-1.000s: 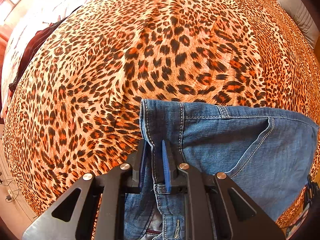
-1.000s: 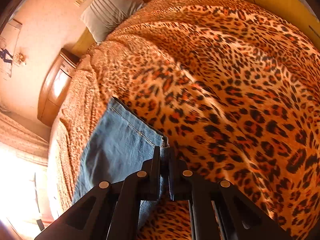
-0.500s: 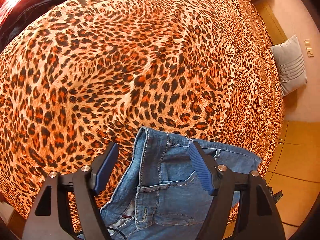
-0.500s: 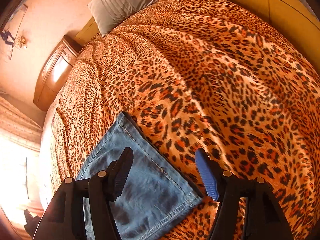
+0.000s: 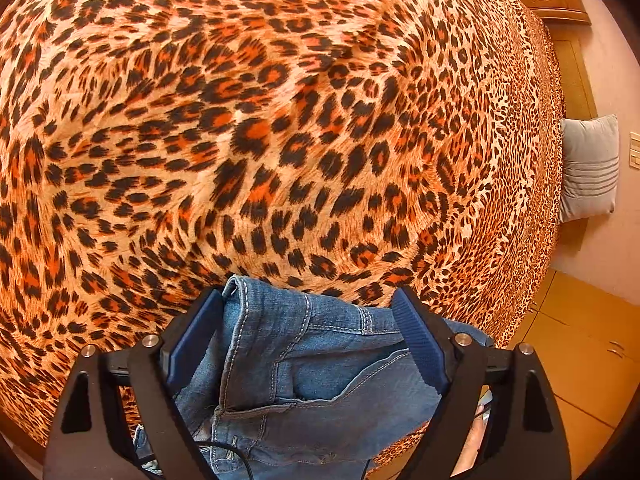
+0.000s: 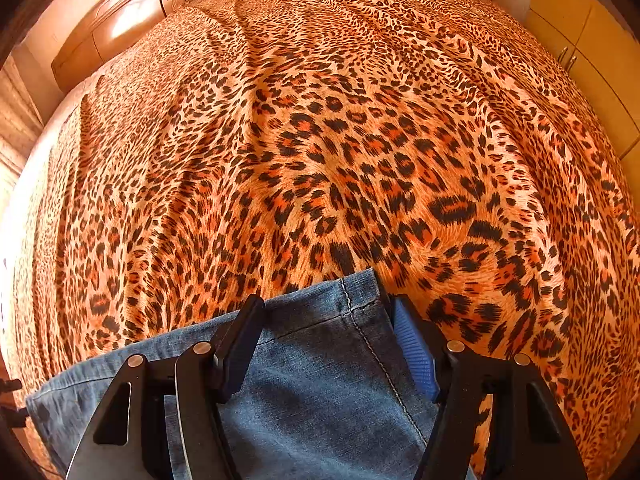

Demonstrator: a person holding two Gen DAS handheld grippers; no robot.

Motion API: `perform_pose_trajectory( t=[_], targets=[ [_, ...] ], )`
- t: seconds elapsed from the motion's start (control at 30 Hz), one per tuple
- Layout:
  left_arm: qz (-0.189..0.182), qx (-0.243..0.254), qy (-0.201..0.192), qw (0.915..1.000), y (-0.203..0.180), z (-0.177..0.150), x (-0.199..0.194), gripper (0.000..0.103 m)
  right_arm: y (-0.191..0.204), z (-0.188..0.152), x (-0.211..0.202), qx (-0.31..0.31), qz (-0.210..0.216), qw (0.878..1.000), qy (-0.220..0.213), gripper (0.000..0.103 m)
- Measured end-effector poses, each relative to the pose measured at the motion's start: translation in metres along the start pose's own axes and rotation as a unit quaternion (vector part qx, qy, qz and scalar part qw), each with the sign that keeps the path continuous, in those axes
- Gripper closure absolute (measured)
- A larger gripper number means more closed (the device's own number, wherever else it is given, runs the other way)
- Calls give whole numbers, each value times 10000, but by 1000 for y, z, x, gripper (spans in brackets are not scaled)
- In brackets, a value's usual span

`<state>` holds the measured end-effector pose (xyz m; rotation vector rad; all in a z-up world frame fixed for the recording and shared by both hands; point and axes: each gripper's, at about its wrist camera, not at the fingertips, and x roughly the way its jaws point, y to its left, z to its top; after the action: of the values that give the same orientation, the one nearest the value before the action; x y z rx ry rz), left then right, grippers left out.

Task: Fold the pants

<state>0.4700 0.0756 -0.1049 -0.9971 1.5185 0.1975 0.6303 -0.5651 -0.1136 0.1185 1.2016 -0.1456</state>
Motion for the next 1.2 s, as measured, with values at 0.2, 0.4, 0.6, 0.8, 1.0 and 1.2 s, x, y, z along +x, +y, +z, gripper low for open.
perform_pose_trajectory(
  t=[0.2, 0.4, 0.6, 0.8, 1.0, 1.2],
  targets=[
    [-49, 229, 220, 9995, -16, -7, 14, 56, -2, -15, -23, 78, 172, 9996, -205, 87],
    [381, 726, -419, 9957, -27, -34, -11, 75, -14, -29, -58, 285, 339, 9979, -481, 87],
    [707, 1733, -1340, 9731, -51, -99, -60, 77, -41, -51, -116, 566, 629, 9929, -838, 87],
    [461, 2033, -1931, 9588, -33, -165, -112, 78, -80, -116, -195, 943, 1077, 9814, -1279, 87],
    [221, 2142, -1970, 9565, 21, -224, -134, 79, -127, -238, -257, 1443, 1353, 9699, -1419, 87],
    [940, 1797, -936, 9747, 97, -242, -60, 79, -159, -379, -223, 1881, 797, 9780, -433, 83]
  ],
)
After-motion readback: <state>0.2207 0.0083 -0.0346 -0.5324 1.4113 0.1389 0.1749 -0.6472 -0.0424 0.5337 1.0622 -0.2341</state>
